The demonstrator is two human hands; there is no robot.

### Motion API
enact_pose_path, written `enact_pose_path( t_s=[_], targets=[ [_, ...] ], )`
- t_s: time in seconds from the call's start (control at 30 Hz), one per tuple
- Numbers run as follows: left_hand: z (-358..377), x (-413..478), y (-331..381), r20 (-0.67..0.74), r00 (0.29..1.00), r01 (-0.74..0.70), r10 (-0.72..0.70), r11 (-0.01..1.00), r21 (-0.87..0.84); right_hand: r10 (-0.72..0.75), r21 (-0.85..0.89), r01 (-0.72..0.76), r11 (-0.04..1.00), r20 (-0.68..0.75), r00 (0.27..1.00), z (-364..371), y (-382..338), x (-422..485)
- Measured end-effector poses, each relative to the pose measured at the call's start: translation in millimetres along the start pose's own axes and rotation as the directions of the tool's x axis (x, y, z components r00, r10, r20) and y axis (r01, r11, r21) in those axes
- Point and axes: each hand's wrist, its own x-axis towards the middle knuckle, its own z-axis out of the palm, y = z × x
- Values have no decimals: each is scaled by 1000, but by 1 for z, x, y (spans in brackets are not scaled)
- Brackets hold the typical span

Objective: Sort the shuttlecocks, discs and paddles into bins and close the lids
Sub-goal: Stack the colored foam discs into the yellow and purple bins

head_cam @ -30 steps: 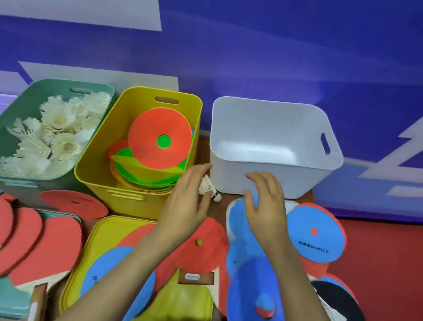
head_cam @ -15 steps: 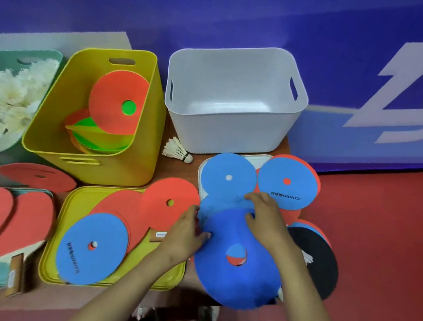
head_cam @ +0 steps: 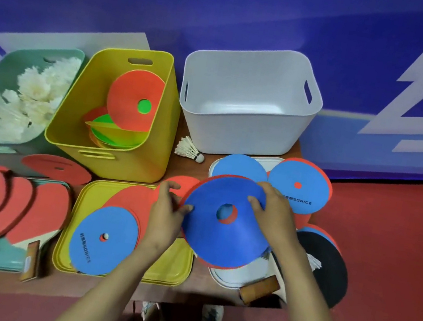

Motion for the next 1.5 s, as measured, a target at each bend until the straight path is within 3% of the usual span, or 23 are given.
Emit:
enact_pose_path(
  t_s=[0.13, 0.27, 0.43, 0.53, 0.67, 0.87, 1.1, 1.37, 1.5],
  targets=[
    [-24, 11, 19, -167, 982, -104, 84, 988, -115, -49, -13, 48, 999, -102, 994, -5, -25, 13],
    [-44, 21, 35, -296, 928, -245, 228, 969, -20, -90, -10, 89, 996, -157, 983, -14, -48, 25],
    [-77, 30, 56, -455, 841, -307, 295, 950, 48, -88, 186, 146, 972, -288, 954, -34, -84, 29],
    [-103, 47, 61, -450, 812, -360, 372, 926, 116, -178, 243, 247, 938, -271, 946, -34, -114, 33],
    [-130, 70, 57, -459, 813, -284, 359, 932, 226, -222, 125, 271, 954, -307, 925, -19, -151, 58],
    [-183, 93, 37, -524, 813, -158, 256, 962, 225, -183, 135, 235, 962, -319, 930, 1, -217, 98],
    [-238, 121, 20, -389, 913, -19, 118, 968, 250, -241, 135, 267, 954, -182, 953, 47, -272, 144],
    [-255, 159, 8, -148, 978, -76, 147, 913, 400, -230, 42, 233, 972, -78, 970, 103, -292, 197],
    [-250, 181, 7, 0, 995, -89, 98, 907, 411, -236, -84, 243, 966, 84, 968, 116, -289, 219]
  ],
)
